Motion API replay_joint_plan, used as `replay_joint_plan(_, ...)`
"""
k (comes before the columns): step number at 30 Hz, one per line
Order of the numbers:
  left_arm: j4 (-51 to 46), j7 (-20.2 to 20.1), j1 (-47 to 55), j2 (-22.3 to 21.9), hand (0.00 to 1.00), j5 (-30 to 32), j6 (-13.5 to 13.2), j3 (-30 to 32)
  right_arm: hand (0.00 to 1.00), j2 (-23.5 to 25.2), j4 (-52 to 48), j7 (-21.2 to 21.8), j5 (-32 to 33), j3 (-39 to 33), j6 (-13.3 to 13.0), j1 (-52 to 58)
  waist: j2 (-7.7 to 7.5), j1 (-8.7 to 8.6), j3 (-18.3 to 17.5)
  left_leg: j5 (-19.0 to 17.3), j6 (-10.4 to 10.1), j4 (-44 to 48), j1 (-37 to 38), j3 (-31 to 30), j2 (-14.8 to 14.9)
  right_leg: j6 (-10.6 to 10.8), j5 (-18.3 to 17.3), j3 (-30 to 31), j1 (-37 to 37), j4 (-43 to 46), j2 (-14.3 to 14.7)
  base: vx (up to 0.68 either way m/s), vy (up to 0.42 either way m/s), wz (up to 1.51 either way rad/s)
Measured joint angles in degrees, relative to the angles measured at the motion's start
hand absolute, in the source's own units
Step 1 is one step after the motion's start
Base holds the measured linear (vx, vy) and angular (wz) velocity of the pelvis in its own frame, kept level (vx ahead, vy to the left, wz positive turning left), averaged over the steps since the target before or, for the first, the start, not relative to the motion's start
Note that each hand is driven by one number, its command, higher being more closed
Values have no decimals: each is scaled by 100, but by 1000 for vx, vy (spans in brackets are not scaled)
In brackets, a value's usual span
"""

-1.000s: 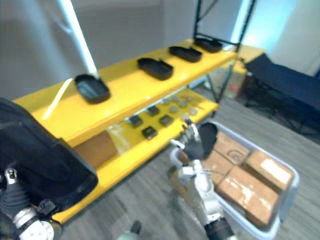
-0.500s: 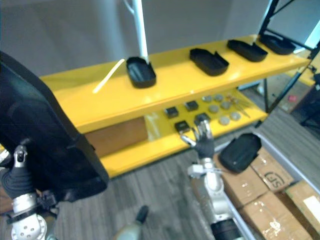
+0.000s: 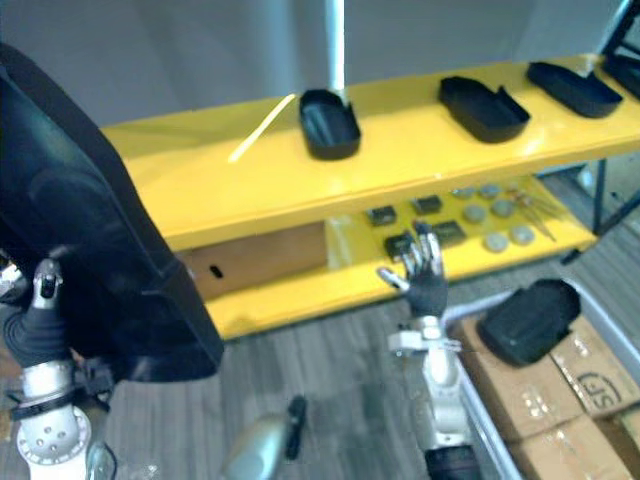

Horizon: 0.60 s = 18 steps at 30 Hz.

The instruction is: Walk over and take plastic housings, then place them on the shelf

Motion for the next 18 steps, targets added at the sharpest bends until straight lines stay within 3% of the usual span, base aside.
replay_joint_plan(1,1,1,-18,28,100,0,9,2,0,3,0,0,-4,-1,-2,-3,-7,0,-3,-2,4,-67,50,-8,-2,8,216,115,-95,173,-16,229,197,27)
replay_joint_plan(2,25,35,-95,173,100,3,38,2,0,54,1,16,-85,-29,-8,-5,-37,-37,-15,2,30,-338,297,-146,5,156,599,497,-455,764,-44,266,116,29)
replay_joint_plan(4,59,97,-208,264,100,0,148,-6,0,87,-8,152,-92,-29,-10,-34,-29,-155,-13,39,151,-681,686,-384,-11,226,-328,720,-825,1123,209,283,88,44)
replay_joint_plan(5,66,156,-267,276,100,-3,188,-36,0,84,-39,243,-92,-48,-10,-33,52,-231,-14,40,153,-868,886,-545,5,154,-674,782,-1032,730,550,220,71,48)
replay_joint_plan(6,71,177,-317,288,100,-8,197,-53,0,78,-85,274,-90,-58,-11,-28,58,-285,-38,38,156,-937,941,-635,4,128,-779,863,-1167,423,760,267,55,72)
replay_joint_plan(8,203,228,-624,297,100,-4,244,-285,0,4,-434,375,-89,-163,-27,-5,107,-470,-64,-3,166,-1063,996,-1131,-45,124,-805,1575,-1819,-720,1465,259,-13,111)
replay_joint_plan(10,415,265,-712,301,100,8,290,-517,0,-35,-591,347,-205,-153,-78,36,116,-659,-69,-10,63,-1044,1079,-1555,-109,276,-691,2246,-2077,-1223,1792,287,-105,144)
replay_joint_plan(12,501,272,-650,293,100,-3,309,-700,0,-46,-795,238,-319,-41,-183,106,-56,-659,-172,-123,-43,-1045,1162,-1898,-335,176,-190,2433,-2038,-1726,1702,302,-209,131)
replay_joint_plan(13,523,290,-553,171,100,27,317,-766,0,-118,-844,227,-320,80,-226,55,-84,-599,-269,-258,-122,-1012,1192,-2019,-395,299,244,2335,-1923,-1915,1595,417,-316,96)
replay_joint_plan(15,369,288,-151,-163,100,51,406,-950,0,-347,-836,108,-336,325,-235,-215,288,-452,-501,-361,-195,-997,1084,-1622,-25,178,316,1912,-1588,-2384,1825,365,-238,81)
replay_joint_plan(17,347,274,-146,-172,100,58,429,-1103,0,-388,-840,-17,-446,285,-235,-375,389,-434,-562,-268,-298,-1113,1042,-1113,136,128,298,1610,-1416,-2545,1845,177,-81,81)
replay_joint_plan(18,327,237,-192,-174,100,77,429,-1191,0,-403,-859,-150,-603,190,-235,-406,417,-508,-573,-210,-250,-1155,1002,-599,263,80,268,1381,-1283,-2609,1833,160,-72,134)
